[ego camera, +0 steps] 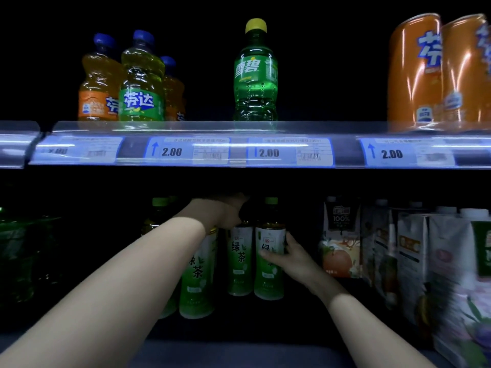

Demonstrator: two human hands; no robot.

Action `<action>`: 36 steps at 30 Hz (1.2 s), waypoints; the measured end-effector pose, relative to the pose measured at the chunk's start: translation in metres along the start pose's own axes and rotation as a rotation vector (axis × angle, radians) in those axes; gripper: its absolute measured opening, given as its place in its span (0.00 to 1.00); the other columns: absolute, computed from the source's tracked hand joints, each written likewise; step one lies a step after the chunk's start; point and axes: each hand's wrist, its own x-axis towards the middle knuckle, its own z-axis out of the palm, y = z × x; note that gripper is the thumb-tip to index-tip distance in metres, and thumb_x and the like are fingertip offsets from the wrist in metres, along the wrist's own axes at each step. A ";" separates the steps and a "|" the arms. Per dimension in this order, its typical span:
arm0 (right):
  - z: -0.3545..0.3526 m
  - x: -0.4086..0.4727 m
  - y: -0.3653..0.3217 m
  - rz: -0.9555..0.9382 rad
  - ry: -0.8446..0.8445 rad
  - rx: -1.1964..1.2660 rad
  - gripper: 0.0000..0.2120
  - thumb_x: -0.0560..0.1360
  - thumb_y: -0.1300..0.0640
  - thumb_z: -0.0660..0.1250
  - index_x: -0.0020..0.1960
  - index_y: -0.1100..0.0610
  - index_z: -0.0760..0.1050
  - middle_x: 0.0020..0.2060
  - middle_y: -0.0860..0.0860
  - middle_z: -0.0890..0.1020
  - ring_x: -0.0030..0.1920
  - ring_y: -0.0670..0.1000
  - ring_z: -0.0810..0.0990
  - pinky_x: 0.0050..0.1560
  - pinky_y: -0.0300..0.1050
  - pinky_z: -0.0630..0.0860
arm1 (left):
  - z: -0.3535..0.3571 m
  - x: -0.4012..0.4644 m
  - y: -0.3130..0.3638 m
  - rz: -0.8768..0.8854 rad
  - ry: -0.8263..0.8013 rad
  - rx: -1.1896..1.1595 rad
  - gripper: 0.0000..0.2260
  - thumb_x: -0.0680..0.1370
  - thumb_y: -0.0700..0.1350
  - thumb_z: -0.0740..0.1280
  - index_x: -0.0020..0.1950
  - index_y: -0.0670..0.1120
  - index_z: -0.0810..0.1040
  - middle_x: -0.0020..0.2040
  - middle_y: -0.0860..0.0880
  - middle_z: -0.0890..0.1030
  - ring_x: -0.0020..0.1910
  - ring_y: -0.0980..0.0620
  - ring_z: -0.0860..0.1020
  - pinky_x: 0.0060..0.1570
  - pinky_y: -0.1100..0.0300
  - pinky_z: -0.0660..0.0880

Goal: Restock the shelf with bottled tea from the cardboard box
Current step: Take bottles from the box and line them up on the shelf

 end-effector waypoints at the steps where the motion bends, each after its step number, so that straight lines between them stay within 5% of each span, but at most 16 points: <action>1: 0.002 -0.005 -0.001 0.011 0.013 -0.023 0.45 0.68 0.46 0.73 0.76 0.50 0.50 0.64 0.49 0.74 0.66 0.52 0.72 0.66 0.49 0.70 | -0.002 -0.008 0.001 0.005 0.029 -0.018 0.26 0.79 0.48 0.60 0.76 0.51 0.57 0.75 0.46 0.62 0.72 0.44 0.64 0.68 0.54 0.64; 5: 0.017 -0.028 -0.007 -0.035 0.174 -0.098 0.56 0.60 0.32 0.70 0.76 0.47 0.42 0.73 0.51 0.65 0.70 0.54 0.68 0.68 0.55 0.70 | 0.005 -0.049 0.002 0.061 0.167 -0.063 0.27 0.76 0.48 0.63 0.74 0.53 0.60 0.74 0.47 0.67 0.70 0.46 0.68 0.64 0.57 0.68; 9: 0.038 -0.079 -0.030 -0.130 0.341 -0.210 0.40 0.68 0.44 0.71 0.74 0.51 0.56 0.70 0.54 0.69 0.68 0.55 0.70 0.65 0.47 0.69 | 0.021 -0.108 -0.005 0.137 0.272 -0.218 0.19 0.74 0.49 0.66 0.66 0.52 0.74 0.66 0.47 0.76 0.64 0.48 0.74 0.62 0.56 0.72; 12: 0.059 -0.137 -0.047 -0.140 0.335 -0.252 0.32 0.70 0.45 0.70 0.70 0.52 0.63 0.67 0.53 0.73 0.67 0.53 0.71 0.64 0.47 0.69 | 0.036 -0.162 -0.015 0.172 0.284 -0.376 0.16 0.75 0.49 0.67 0.62 0.50 0.77 0.58 0.49 0.81 0.57 0.52 0.78 0.57 0.58 0.74; 19: 0.150 -0.283 -0.005 -0.140 0.373 -0.207 0.14 0.71 0.57 0.71 0.56 0.53 0.76 0.53 0.50 0.80 0.54 0.48 0.79 0.56 0.48 0.78 | 0.134 -0.306 -0.048 0.106 0.052 -0.843 0.12 0.72 0.49 0.69 0.56 0.53 0.80 0.45 0.48 0.84 0.39 0.52 0.80 0.46 0.59 0.76; 24: 0.202 -0.381 0.066 0.102 0.221 -0.176 0.14 0.72 0.56 0.71 0.57 0.53 0.76 0.51 0.46 0.80 0.51 0.40 0.79 0.49 0.31 0.75 | 0.254 -0.420 -0.053 -0.091 -0.276 -0.985 0.10 0.73 0.44 0.70 0.54 0.54 0.79 0.41 0.50 0.82 0.35 0.57 0.76 0.39 0.67 0.74; 28: 0.237 -0.453 0.158 0.392 0.070 -0.160 0.13 0.71 0.58 0.72 0.54 0.51 0.76 0.48 0.52 0.82 0.46 0.45 0.80 0.50 0.40 0.77 | 0.347 -0.512 -0.049 -0.282 -0.527 -1.065 0.10 0.72 0.44 0.70 0.51 0.56 0.77 0.38 0.48 0.80 0.32 0.61 0.74 0.38 0.64 0.74; 30: 0.254 -0.492 0.207 0.581 -0.008 -0.146 0.13 0.70 0.60 0.73 0.53 0.51 0.76 0.45 0.53 0.81 0.42 0.45 0.79 0.46 0.36 0.76 | 0.393 -0.554 -0.045 -0.366 -0.633 -1.079 0.11 0.74 0.38 0.69 0.51 0.51 0.76 0.38 0.46 0.79 0.30 0.65 0.75 0.37 0.69 0.72; 36: 0.311 -0.604 0.357 0.977 -0.182 -0.161 0.12 0.69 0.60 0.73 0.49 0.50 0.78 0.42 0.52 0.81 0.41 0.50 0.80 0.45 0.38 0.73 | 0.551 -0.670 -0.013 -0.592 -0.861 -1.088 0.11 0.72 0.40 0.72 0.53 0.47 0.80 0.46 0.44 0.84 0.47 0.52 0.81 0.48 0.63 0.74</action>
